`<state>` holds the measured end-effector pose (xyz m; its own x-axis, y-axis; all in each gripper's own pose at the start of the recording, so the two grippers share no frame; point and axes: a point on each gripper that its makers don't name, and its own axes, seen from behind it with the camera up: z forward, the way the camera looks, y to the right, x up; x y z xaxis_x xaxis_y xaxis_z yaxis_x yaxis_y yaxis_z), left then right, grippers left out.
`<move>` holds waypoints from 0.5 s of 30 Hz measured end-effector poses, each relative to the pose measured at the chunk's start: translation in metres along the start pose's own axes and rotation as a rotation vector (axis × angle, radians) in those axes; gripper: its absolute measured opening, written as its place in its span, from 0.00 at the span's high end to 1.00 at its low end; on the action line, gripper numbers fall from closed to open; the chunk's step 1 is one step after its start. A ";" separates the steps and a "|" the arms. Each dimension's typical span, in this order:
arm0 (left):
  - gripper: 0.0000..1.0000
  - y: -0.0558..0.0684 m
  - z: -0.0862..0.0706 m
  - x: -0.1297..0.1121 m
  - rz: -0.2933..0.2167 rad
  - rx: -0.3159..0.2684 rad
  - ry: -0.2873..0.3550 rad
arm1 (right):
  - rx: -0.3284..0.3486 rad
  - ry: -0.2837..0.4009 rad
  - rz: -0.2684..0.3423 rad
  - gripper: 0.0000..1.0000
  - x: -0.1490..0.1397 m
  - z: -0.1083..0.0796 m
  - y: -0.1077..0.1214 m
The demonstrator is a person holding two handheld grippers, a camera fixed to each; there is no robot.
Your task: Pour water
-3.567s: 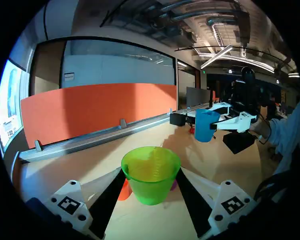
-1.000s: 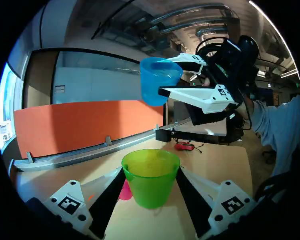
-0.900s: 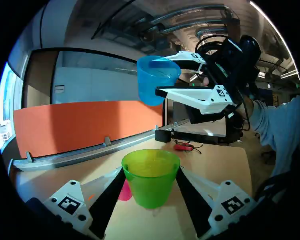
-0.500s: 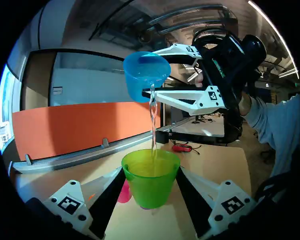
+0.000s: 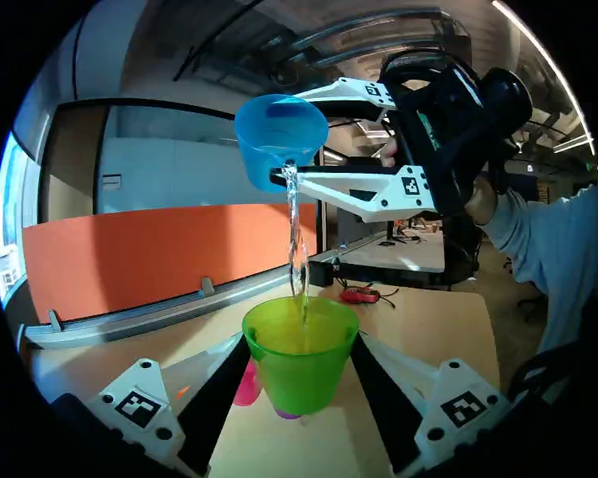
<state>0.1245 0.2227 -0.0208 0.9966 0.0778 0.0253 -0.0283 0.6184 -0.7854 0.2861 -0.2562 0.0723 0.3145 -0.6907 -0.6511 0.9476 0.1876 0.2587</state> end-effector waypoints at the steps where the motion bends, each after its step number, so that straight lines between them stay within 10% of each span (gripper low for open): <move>1: 0.14 0.000 0.000 0.000 -0.001 -0.001 0.000 | -0.002 -0.001 -0.005 0.11 0.000 0.000 0.001; 15: 0.15 0.002 0.002 0.001 0.007 -0.009 -0.002 | -0.028 -0.011 -0.087 0.11 -0.005 -0.002 0.015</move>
<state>0.1257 0.2253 -0.0211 0.9963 0.0833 0.0209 -0.0345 0.6107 -0.7911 0.2994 -0.2485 0.0776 0.2300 -0.7133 -0.6621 0.9726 0.1459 0.1808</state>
